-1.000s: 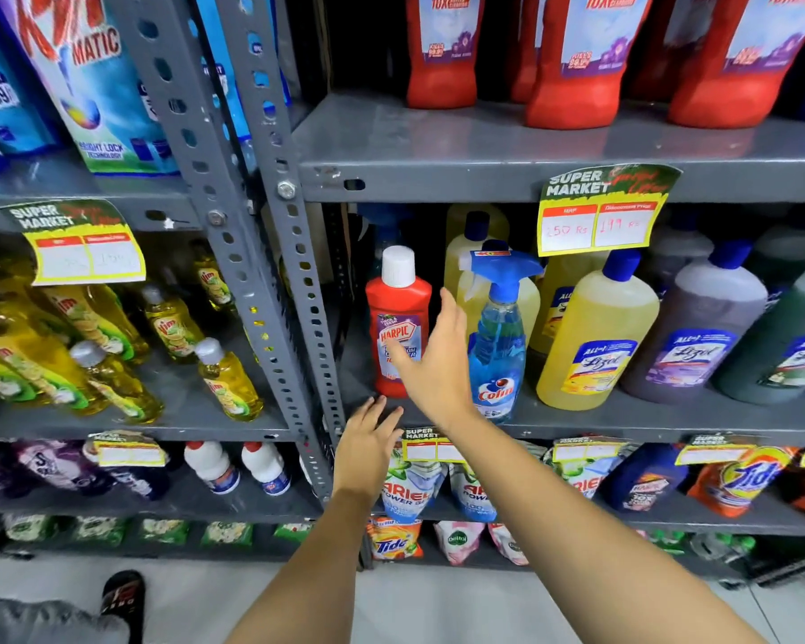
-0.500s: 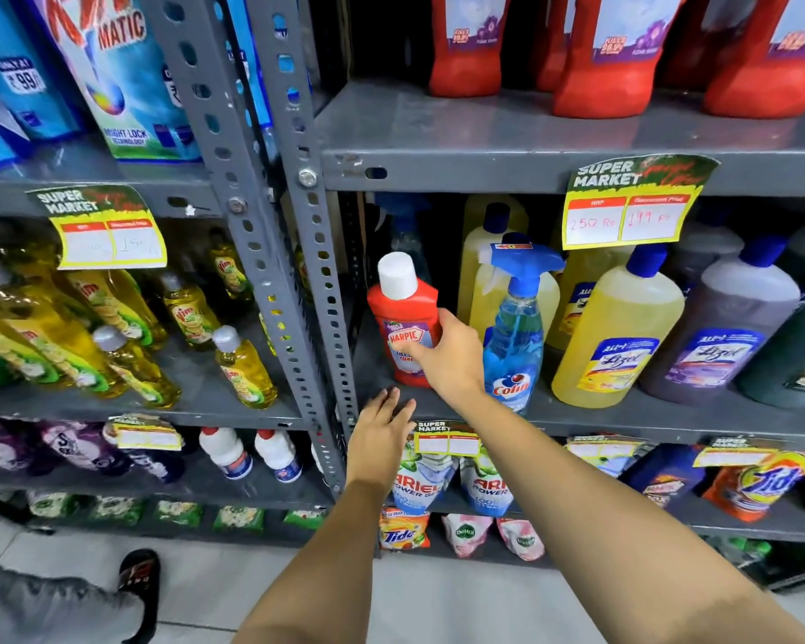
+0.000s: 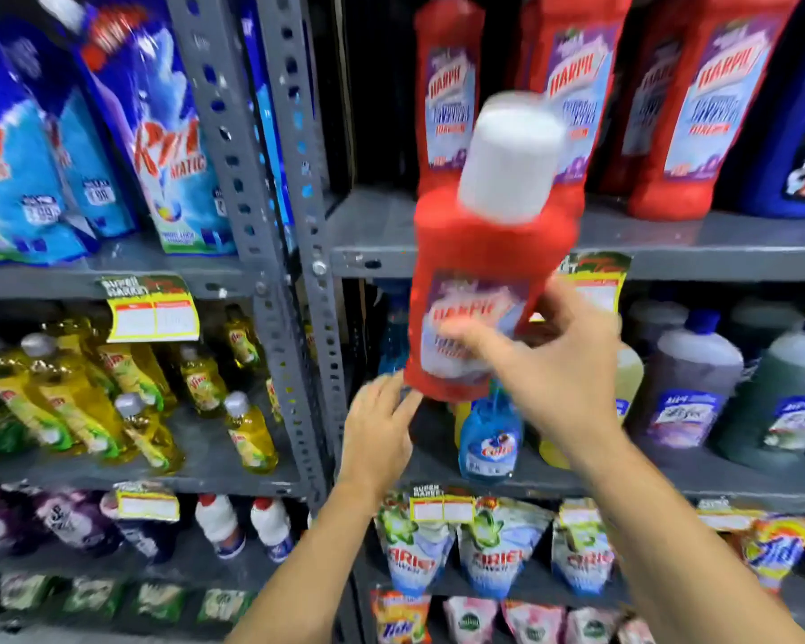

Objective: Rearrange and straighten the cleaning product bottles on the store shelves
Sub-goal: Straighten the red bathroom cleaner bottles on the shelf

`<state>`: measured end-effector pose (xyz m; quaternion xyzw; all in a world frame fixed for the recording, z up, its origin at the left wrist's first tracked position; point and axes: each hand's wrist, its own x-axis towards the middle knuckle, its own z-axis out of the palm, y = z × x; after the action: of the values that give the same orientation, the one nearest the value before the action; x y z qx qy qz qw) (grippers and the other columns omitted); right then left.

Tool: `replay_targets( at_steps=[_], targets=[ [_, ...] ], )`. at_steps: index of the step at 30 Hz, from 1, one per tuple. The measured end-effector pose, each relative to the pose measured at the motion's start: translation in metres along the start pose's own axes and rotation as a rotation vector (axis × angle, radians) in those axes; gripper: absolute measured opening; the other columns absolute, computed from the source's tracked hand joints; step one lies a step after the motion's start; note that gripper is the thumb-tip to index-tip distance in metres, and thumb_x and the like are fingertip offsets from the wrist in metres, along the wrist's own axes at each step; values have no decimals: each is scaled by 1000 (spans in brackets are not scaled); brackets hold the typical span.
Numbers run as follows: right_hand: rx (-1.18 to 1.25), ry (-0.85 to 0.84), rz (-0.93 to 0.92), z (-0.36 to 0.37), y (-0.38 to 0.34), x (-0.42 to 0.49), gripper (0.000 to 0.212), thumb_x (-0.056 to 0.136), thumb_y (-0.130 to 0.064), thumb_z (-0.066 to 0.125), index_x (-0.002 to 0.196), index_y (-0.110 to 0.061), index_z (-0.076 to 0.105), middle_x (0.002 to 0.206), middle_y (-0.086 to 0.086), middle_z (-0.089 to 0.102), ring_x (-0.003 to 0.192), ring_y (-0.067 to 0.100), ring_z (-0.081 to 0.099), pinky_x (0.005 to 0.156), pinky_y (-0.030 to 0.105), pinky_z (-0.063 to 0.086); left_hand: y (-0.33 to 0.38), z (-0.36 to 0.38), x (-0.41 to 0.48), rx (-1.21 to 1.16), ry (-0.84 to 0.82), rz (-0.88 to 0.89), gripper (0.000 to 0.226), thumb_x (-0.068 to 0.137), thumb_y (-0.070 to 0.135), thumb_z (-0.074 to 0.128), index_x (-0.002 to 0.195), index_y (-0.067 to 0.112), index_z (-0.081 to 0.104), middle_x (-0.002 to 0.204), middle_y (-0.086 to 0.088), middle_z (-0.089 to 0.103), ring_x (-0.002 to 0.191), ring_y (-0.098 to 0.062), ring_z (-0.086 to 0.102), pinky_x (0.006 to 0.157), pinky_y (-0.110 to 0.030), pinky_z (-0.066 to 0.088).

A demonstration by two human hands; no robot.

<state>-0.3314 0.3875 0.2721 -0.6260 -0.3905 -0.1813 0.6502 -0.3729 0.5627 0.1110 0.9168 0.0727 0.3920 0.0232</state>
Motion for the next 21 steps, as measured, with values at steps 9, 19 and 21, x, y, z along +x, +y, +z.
replay_targets(
  at_steps=[9,19,21],
  targets=[
    [-150,47,-85,-5,-46,186,49,65,-52,80,92,-12,73,91,1,75,86,15,71,81,41,56,-6,-93,139,161,220,72,29,96,15,49,120,2,60,128,-18,59,119,-38,53,102,-50,40],
    [-398,-18,152,51,17,223,60,69,-60,77,104,-13,67,108,7,72,100,28,67,84,39,52,-9,-77,142,208,204,-1,36,95,25,37,115,7,61,115,-11,64,104,-33,58,90,-41,34],
    [-362,-34,189,48,26,220,58,69,-53,80,107,-12,64,111,6,71,100,25,67,82,37,52,-10,-77,142,208,208,3,36,96,25,37,116,7,61,117,-12,64,105,-32,58,91,-41,35]
  ],
)
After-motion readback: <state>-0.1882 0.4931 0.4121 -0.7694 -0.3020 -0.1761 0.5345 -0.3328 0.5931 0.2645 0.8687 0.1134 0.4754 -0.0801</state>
